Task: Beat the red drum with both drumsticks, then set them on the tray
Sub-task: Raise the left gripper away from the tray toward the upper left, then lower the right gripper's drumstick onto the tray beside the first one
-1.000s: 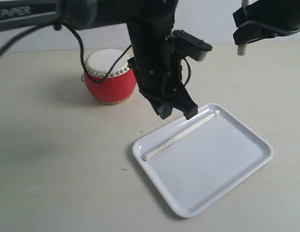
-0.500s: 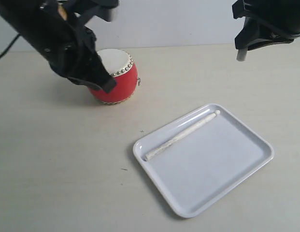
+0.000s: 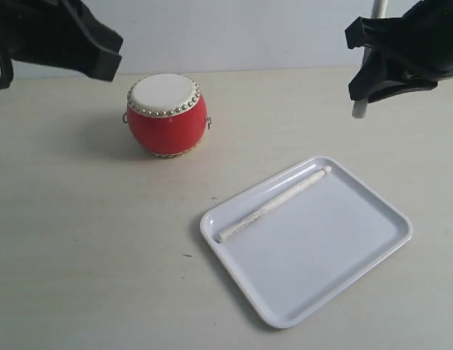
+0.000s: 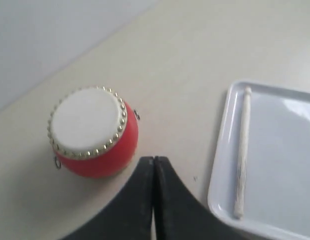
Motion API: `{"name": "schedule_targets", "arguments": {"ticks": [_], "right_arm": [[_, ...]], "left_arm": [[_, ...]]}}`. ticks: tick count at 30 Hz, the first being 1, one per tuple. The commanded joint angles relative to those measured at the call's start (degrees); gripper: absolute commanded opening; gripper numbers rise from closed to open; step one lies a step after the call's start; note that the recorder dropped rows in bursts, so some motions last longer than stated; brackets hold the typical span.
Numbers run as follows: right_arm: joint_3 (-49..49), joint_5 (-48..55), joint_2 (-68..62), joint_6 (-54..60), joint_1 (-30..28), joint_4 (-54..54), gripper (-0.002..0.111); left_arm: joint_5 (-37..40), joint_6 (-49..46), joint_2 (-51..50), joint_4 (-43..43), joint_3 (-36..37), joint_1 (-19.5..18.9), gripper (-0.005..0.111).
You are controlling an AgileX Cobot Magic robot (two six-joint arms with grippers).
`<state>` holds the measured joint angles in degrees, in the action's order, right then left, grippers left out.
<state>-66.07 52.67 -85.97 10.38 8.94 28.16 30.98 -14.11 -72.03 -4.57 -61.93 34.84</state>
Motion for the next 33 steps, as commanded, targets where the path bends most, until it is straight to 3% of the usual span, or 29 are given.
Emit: {"name": "schedule_targets", "arguments": {"ticks": [1, 7, 11, 17, 25, 33], "right_arm": [[4.28, -4.41, -0.05, -8.85, -0.24, 2.26, 0.000], [14.99, -15.15, -0.05, -26.35, -0.24, 3.87, 0.000], [21.70, -19.83, -0.05, -29.56, -0.24, 4.34, 0.000], [25.64, -18.75, -0.05, -32.54, 0.98, 5.96, 0.000], [25.64, -23.09, -0.05, -33.38, 11.50, 9.70, 0.000], [25.64, -31.60, -0.59, -44.73, 21.31, 10.64, 0.000]], "left_arm": [[-7.96, 0.34, 0.95, -0.65, 0.56, -0.10, 0.001], [-12.84, 0.24, 0.93, 0.02, 3.59, -0.10, 0.001], [-14.88, -0.04, 1.05, 0.96, 4.79, -0.35, 0.001], [-13.20, -0.04, 2.03, 0.96, 4.79, -0.45, 0.001], [-10.33, -0.33, 3.69, 0.96, 4.79, -0.45, 0.001], [-9.48, -0.36, 5.35, 1.17, 5.33, -0.45, 0.001]]}}
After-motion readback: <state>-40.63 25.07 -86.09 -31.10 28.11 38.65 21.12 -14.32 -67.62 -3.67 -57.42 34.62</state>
